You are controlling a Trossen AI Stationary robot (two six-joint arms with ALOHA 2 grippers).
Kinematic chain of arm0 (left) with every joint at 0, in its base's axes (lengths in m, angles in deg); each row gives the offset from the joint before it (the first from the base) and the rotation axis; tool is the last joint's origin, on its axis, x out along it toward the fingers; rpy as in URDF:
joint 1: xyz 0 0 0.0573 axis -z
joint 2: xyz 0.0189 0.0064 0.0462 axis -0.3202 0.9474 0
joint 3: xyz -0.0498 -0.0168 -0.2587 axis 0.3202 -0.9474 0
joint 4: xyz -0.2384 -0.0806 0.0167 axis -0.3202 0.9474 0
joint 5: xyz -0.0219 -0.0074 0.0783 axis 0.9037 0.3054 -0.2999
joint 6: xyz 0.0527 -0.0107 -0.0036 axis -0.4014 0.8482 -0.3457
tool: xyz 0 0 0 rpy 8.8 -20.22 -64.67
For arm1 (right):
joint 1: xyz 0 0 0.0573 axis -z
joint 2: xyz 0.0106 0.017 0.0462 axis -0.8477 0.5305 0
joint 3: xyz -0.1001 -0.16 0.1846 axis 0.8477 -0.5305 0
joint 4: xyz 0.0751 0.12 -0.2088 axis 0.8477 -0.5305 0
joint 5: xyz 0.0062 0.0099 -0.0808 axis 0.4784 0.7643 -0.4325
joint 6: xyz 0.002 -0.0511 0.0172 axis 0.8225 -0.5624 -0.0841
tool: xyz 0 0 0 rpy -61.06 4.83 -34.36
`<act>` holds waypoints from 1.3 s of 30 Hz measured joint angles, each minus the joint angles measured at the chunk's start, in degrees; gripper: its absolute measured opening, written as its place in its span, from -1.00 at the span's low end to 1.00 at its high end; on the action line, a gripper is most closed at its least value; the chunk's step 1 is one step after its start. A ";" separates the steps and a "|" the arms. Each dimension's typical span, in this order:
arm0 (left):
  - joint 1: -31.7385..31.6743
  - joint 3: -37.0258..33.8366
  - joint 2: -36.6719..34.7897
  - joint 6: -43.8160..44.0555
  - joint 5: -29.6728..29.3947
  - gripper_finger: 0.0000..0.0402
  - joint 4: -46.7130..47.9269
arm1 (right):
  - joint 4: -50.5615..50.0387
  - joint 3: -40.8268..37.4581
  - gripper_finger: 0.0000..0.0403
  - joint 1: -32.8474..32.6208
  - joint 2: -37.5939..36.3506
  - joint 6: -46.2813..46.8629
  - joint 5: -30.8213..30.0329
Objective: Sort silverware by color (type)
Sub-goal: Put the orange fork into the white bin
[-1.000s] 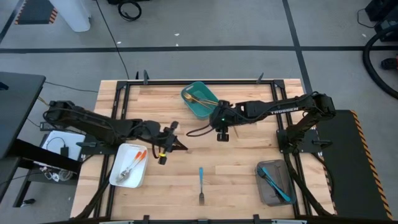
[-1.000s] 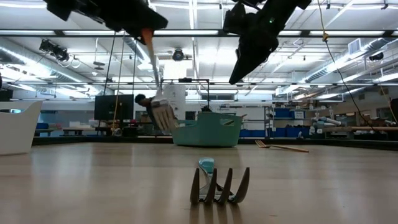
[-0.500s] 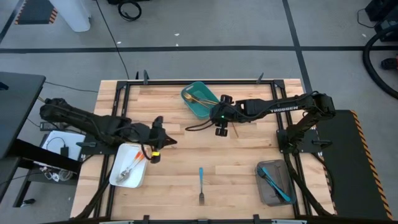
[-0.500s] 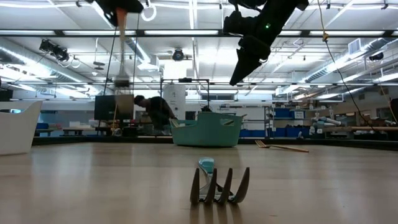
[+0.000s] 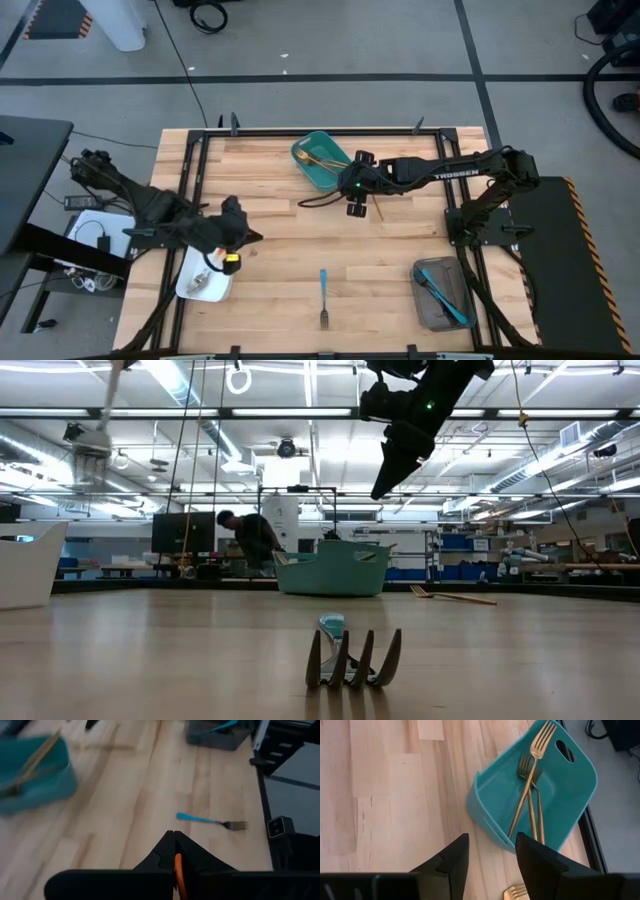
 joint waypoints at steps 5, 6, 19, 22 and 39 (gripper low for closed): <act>1.92 0.00 -0.15 10.57 -0.04 -0.96 7.34 | -0.02 0.00 -0.17 0.83 0.00 -1.35 0.18; 2.28 0.00 -0.15 12.56 -0.07 -0.96 8.68 | -0.02 0.00 -0.17 1.05 0.00 -1.42 0.18; 6.89 0.00 -3.36 28.66 1.29 -0.96 14.57 | 0.59 0.00 -0.17 3.41 0.02 -1.55 0.63; 7.07 0.00 -5.06 30.65 1.30 -0.96 15.24 | 1.48 0.00 -0.17 3.79 0.02 -1.55 2.07; 7.04 0.00 -7.39 46.25 9.29 -0.96 31.33 | 1.84 0.00 -0.17 4.04 0.02 0.37 4.71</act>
